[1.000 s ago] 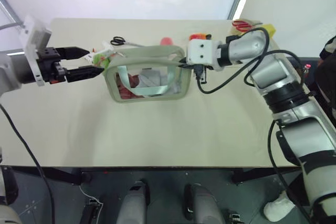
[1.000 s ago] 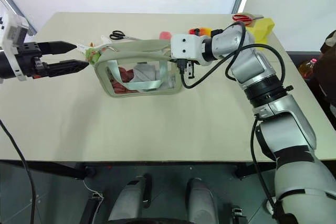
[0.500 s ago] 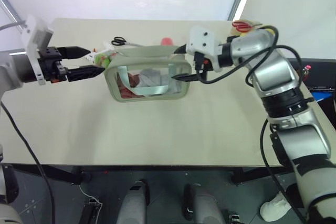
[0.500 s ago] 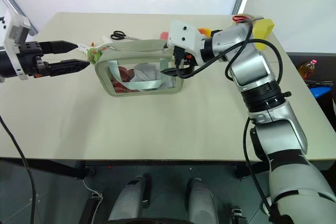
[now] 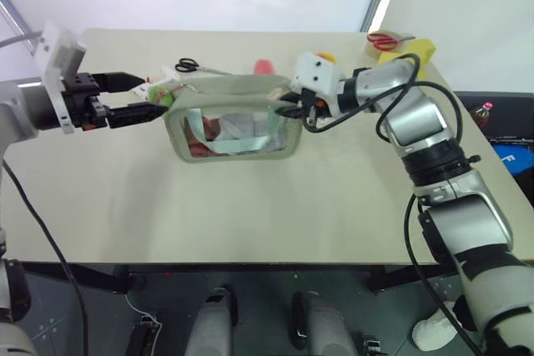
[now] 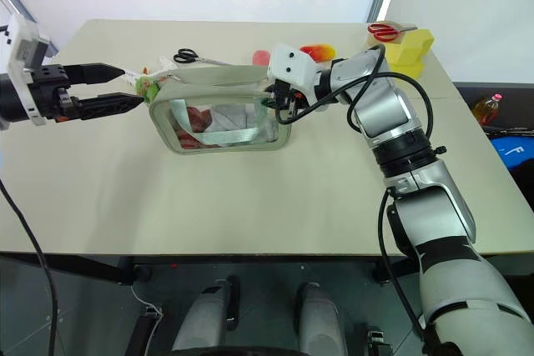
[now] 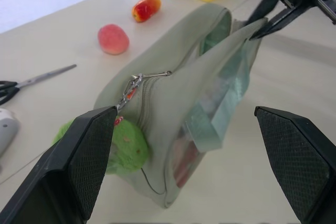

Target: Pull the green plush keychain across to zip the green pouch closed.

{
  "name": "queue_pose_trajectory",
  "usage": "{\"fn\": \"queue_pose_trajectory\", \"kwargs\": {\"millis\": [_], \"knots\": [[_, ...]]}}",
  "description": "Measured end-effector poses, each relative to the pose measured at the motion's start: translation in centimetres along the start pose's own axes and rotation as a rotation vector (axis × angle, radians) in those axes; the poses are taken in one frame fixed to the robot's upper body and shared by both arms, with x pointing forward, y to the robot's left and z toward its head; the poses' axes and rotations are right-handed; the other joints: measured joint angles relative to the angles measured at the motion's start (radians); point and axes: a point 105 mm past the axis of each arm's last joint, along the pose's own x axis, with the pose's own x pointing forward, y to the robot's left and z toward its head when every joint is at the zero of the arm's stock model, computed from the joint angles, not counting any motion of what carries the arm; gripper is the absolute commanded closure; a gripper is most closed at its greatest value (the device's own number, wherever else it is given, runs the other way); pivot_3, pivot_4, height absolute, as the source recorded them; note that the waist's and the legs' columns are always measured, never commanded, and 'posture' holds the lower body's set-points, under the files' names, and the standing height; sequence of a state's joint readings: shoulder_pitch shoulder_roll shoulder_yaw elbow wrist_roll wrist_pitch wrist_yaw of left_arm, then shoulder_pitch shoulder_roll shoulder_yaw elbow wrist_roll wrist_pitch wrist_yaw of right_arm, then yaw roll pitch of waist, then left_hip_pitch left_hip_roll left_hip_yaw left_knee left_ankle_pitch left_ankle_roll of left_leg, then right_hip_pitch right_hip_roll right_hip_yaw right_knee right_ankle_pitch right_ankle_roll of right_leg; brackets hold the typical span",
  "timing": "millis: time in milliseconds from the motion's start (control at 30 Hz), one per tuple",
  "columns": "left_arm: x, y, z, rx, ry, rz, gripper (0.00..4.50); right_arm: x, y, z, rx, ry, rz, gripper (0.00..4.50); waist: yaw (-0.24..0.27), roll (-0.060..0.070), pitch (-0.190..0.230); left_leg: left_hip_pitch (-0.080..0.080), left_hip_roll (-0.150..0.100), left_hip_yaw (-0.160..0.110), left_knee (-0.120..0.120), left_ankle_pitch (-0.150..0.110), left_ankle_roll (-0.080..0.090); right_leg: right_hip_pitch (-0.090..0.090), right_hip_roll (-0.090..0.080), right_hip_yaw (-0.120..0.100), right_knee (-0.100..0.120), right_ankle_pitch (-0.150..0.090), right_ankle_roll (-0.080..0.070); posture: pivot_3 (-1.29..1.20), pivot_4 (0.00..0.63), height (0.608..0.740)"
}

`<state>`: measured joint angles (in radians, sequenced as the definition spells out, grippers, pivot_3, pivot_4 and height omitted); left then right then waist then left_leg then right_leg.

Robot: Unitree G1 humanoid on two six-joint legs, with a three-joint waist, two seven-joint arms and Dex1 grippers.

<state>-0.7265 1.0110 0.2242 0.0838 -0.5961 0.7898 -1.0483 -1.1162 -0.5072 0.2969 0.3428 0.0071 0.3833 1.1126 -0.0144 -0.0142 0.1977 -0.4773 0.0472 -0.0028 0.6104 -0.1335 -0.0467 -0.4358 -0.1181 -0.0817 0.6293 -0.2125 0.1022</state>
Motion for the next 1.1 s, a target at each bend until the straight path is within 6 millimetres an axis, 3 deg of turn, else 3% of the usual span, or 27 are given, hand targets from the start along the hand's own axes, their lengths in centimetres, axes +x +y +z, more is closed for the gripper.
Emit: {"fn": "queue_pose_trajectory", "kwargs": {"millis": [133, 333, 600, 867, 967, 1100], "knots": [[0.5, 2.9, 0.0, -0.093, -0.097, 0.135, 0.00, 0.3, 0.9, 1.5, 0.004, -0.030, 0.033, 4.48, 0.000, 0.000, 0.000, 0.000, 0.001, 0.000, 0.000, 0.003, -0.003, 0.000, 0.001, 0.000, 0.001, 0.001, -0.001, 0.00, 0.150, 0.740], [0.6, 4.4, -1.8, -0.157, -0.105, 0.207, 0.00, 0.1, 2.0, 1.2, -0.004, -0.025, 0.053, 4.48, 0.003, 0.000, 0.000, 0.000, 0.001, 0.000, 0.000, 0.003, -0.004, 0.000, 0.001, 0.000, 0.000, 0.003, -0.004, 0.00, 0.150, 0.740], [2.3, 5.8, -5.2, -0.273, -0.117, 0.295, 0.00, 0.1, 2.2, 1.2, -0.010, -0.021, 0.055, 4.48, 0.002, 0.000, 0.000, 0.000, 0.001, 0.000, 0.001, 0.003, -0.006, 0.000, 0.001, 0.000, -0.001, 0.004, -0.006, 0.00, 0.150, 0.740], [2.8, 6.1, -6.1, -0.265, -0.097, 0.287, 0.00, 0.0, 2.2, 1.2, -0.009, -0.020, 0.054, 4.48, 0.001, 0.000, 0.000, 0.000, 0.001, 0.000, 0.000, 0.003, -0.006, 0.000, 0.001, 0.000, -0.001, 0.005, -0.008, 0.00, 0.150, 0.740], [3.0, 5.5, -6.2, -0.270, -0.090, 0.241, 0.85, 0.0, 2.2, 1.2, -0.009, -0.020, 0.053, 4.50, 0.001, 0.000, 0.000, 0.000, 0.001, 0.000, 0.000, 0.003, -0.006, 0.000, 0.001, 0.000, -0.001, 0.005, -0.008, 0.00, 0.150, 0.740], [3.5, 4.3, -6.4, -0.273, -0.070, 0.163, 2.90, 0.0, 2.1, 1.2, -0.009, -0.020, 0.051, 4.50, 0.002, 0.000, 0.000, 0.000, 0.001, 0.000, 0.000, 0.003, -0.007, 0.000, 0.001, 0.000, -0.001, 0.005, -0.008, 0.00, 0.150, 0.740]]}}
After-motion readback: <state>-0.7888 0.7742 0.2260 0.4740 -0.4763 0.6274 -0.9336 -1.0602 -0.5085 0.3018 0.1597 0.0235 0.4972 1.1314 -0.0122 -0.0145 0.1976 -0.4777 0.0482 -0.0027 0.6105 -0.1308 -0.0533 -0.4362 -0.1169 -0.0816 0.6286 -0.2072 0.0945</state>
